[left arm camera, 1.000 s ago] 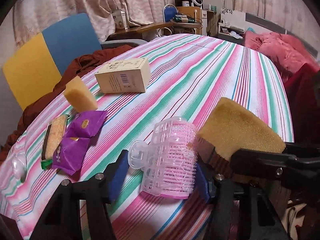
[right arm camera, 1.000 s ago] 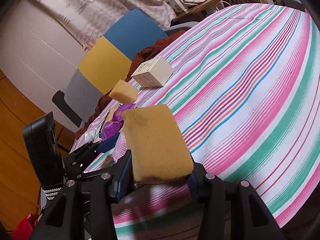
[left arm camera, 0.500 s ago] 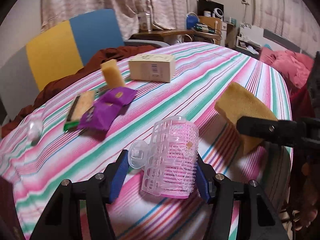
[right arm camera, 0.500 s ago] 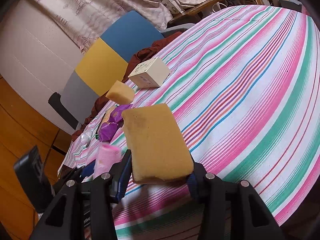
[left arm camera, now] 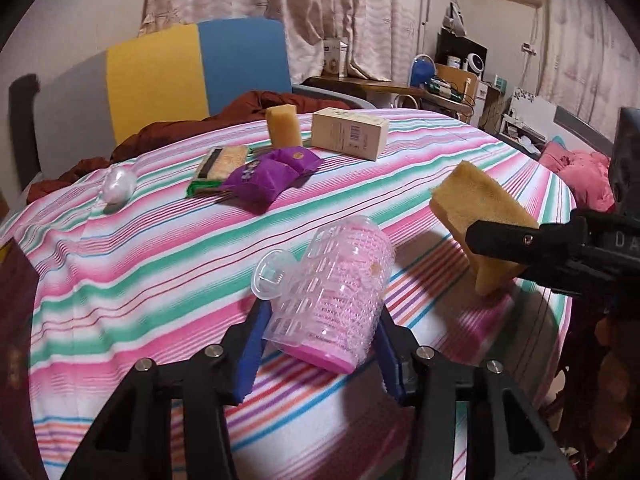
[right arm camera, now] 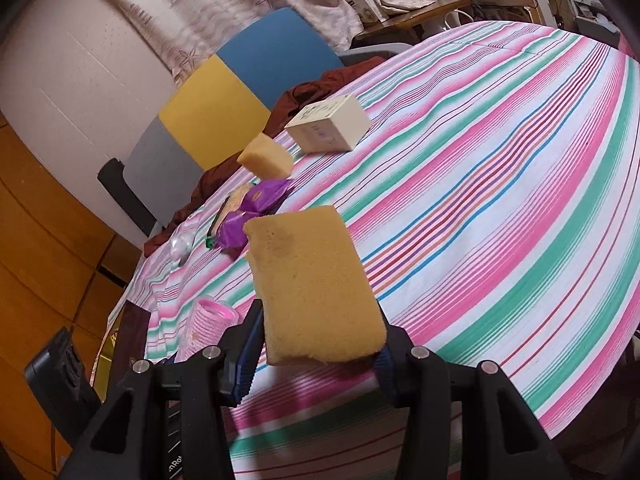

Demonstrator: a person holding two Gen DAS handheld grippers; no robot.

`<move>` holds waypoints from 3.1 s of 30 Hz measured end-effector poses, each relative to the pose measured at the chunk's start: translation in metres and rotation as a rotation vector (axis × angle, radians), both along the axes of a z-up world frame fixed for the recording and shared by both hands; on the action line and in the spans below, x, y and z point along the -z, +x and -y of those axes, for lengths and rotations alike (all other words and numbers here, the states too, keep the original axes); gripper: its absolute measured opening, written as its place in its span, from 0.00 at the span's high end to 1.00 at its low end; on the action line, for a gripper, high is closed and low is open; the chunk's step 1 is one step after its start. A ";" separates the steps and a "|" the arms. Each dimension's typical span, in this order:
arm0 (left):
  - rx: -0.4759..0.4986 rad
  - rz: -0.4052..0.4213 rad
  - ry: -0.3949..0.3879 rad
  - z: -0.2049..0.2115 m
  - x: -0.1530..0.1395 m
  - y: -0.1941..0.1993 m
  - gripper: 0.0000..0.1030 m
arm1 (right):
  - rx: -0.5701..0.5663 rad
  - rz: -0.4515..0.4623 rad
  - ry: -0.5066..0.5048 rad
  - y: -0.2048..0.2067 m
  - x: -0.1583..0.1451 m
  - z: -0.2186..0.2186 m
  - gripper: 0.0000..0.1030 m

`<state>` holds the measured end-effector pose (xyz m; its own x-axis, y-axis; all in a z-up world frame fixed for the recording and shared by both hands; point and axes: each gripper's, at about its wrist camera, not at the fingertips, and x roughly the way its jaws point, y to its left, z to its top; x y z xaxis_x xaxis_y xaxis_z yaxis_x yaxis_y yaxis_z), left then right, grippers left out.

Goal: Organize objects
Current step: 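Grasp the pink hair roller with the left tool while the right tool holds the sponge, then drop the roller into the gold tray with the left tool while the right tool drops the sponge in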

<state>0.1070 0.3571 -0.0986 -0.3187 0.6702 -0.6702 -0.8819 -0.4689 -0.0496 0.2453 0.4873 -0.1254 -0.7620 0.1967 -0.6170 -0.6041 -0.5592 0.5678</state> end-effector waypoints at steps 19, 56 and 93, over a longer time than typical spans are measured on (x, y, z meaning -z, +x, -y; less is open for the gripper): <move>-0.150 0.097 0.186 0.115 -0.047 -0.005 0.53 | -0.150 0.010 0.057 -0.036 -0.008 0.060 0.52; -0.849 0.434 0.126 0.339 -0.020 -0.276 0.52 | -0.733 -0.015 0.196 -0.164 -0.065 0.258 0.52; -1.140 0.249 0.335 0.396 -0.106 -0.199 0.00 | -0.779 0.130 0.201 -0.300 -0.053 0.313 0.50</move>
